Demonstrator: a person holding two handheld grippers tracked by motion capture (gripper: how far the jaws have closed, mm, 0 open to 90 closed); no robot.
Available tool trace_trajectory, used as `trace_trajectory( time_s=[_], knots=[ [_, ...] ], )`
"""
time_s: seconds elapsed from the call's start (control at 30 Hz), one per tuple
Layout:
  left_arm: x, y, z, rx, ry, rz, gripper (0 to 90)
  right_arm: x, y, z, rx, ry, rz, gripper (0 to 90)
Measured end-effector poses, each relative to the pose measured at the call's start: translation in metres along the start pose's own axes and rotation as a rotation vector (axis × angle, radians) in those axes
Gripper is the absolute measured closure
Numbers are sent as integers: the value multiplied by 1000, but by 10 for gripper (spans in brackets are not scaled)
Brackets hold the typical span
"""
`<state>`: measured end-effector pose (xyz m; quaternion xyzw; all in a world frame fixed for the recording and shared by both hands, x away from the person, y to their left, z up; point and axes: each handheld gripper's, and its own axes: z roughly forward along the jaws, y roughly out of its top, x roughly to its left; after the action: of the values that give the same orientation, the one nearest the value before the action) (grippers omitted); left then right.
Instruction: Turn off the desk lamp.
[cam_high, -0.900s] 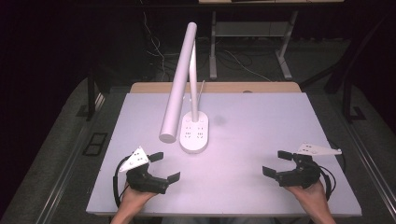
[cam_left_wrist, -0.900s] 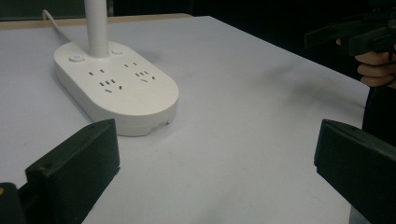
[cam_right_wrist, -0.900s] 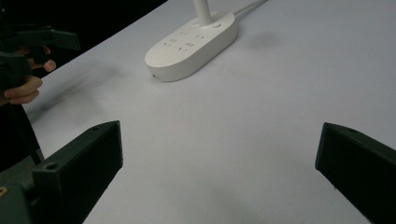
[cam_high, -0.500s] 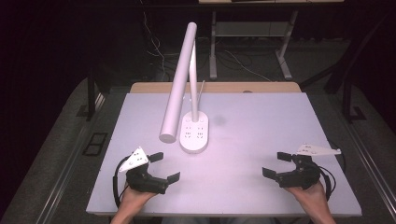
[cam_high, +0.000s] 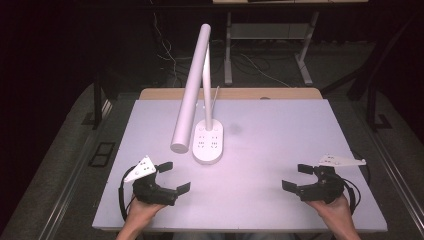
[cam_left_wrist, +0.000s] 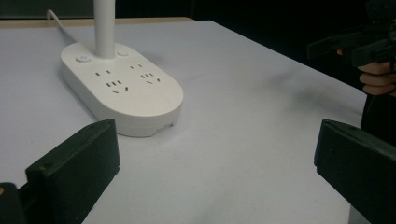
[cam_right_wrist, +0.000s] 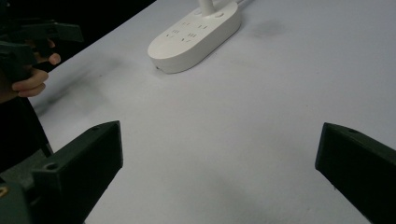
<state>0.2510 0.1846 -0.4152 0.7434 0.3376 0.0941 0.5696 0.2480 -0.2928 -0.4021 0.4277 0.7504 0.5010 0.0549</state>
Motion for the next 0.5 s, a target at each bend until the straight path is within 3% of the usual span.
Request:
trace_trajectory(
  time_s=[0.17,0.5],
  knots=[
    [-2,-1,0,0,-16,-4,0,0,4,1,12,-14,-9,7],
    [-2,-1,0,5,0,-8,0,-3,16,3,57,-8,-22,7]
  ],
)
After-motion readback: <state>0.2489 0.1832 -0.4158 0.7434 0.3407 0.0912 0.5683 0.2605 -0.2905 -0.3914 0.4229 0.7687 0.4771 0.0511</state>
